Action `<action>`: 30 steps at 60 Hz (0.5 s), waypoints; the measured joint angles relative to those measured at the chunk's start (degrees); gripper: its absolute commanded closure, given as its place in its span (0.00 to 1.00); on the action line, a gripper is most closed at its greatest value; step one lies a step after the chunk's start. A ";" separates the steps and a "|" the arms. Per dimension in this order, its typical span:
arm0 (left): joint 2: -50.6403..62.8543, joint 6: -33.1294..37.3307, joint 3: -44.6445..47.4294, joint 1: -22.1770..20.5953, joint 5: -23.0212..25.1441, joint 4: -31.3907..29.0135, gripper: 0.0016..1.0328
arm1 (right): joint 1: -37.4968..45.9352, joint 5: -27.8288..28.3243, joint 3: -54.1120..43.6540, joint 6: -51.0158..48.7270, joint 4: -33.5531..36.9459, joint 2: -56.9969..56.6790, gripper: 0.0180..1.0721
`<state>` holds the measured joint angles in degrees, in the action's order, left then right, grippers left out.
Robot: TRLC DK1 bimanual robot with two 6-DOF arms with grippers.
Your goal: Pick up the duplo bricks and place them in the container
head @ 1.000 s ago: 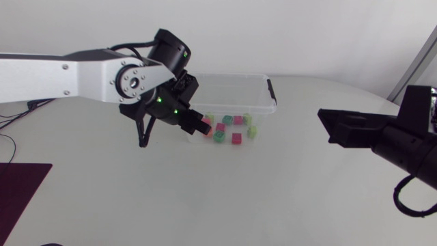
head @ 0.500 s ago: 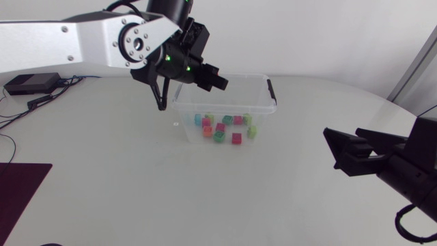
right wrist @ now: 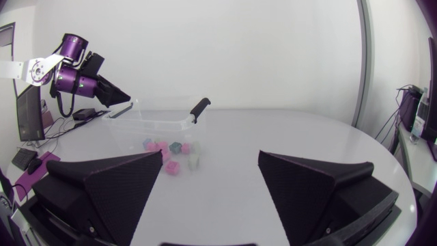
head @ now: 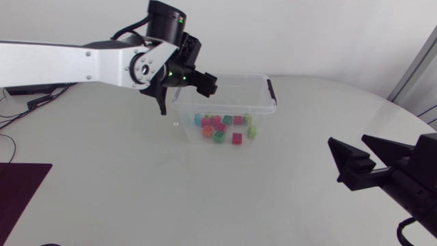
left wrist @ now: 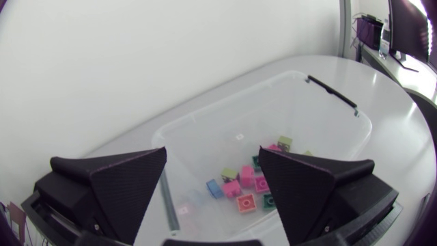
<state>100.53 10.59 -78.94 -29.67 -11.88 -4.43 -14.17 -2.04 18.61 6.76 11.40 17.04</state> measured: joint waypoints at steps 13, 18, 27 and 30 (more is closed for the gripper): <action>-13.86 2.03 10.88 2.51 -3.08 6.99 0.04 | 0.87 -2.45 -1.84 -3.08 -0.35 -4.50 0.04; -18.21 3.72 14.05 4.09 -3.23 8.28 0.05 | 1.57 -2.93 -3.26 -4.59 -0.46 -7.04 0.04; -24.48 6.21 20.68 7.63 -3.28 9.53 0.05 | 3.21 -3.39 -5.66 -7.10 -0.48 -12.68 0.04; -26.62 6.43 22.69 8.37 -3.23 9.64 0.05 | 3.78 -3.72 -6.38 -7.50 -0.46 -14.29 0.04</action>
<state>73.91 17.02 -56.25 -21.30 -15.11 5.21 -10.39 -5.76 12.23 -0.73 10.94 2.74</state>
